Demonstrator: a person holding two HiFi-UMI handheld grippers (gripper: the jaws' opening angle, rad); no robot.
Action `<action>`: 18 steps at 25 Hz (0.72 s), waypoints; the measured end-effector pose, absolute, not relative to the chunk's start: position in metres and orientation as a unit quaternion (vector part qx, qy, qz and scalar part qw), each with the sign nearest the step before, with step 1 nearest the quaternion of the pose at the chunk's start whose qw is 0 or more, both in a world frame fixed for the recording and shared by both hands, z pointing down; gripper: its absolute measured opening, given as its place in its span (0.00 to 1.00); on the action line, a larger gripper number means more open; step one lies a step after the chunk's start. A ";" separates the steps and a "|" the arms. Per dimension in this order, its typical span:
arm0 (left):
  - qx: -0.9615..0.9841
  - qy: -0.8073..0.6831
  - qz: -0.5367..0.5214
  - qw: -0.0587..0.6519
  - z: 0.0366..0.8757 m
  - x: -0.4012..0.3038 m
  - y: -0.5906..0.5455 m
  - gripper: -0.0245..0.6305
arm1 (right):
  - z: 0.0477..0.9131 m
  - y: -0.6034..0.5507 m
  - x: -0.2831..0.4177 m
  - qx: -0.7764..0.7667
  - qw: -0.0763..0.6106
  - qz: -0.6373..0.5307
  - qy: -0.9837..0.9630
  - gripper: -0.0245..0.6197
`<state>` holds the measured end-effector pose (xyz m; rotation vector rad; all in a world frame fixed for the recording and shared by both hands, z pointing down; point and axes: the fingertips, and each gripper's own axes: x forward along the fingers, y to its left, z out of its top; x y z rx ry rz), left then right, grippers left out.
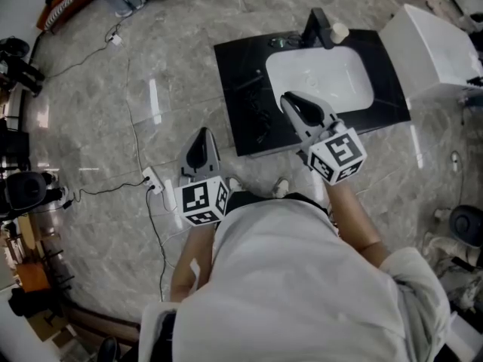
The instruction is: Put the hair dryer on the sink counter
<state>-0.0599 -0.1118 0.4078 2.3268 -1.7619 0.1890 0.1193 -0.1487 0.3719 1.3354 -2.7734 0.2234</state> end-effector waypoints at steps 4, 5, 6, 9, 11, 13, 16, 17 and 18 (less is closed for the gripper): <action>0.798 -0.596 0.057 0.076 0.392 -0.052 -0.114 0.04 | 0.354 -0.148 0.127 0.433 0.009 0.050 -0.900 0.12; 0.800 -0.594 0.055 0.069 0.389 -0.050 -0.114 0.04 | 0.350 -0.147 0.129 0.433 0.004 0.044 -0.900 0.12; 0.803 -0.590 0.054 0.064 0.386 -0.047 -0.113 0.04 | 0.346 -0.146 0.131 0.433 -0.001 0.039 -0.901 0.12; 0.810 -0.581 0.053 0.058 0.384 -0.042 -0.113 0.04 | 0.339 -0.144 0.136 0.433 -0.015 0.025 -0.901 0.12; 0.812 -0.579 0.054 0.057 0.384 -0.042 -0.113 0.04 | 0.335 -0.143 0.138 0.434 -0.021 0.017 -0.901 0.12; 0.812 -0.578 0.055 0.055 0.383 -0.041 -0.114 0.04 | 0.331 -0.141 0.140 0.434 -0.025 0.010 -0.901 0.12; 0.817 -0.573 0.051 0.049 0.377 -0.037 -0.118 0.04 | 0.323 -0.135 0.141 0.430 -0.031 -0.004 -0.902 0.12; 0.818 -0.571 0.050 0.046 0.374 -0.035 -0.120 0.04 | 0.320 -0.133 0.141 0.429 -0.034 -0.009 -0.903 0.12; 0.820 -0.568 0.048 0.043 0.372 -0.034 -0.121 0.04 | 0.316 -0.130 0.142 0.428 -0.037 -0.014 -0.903 0.12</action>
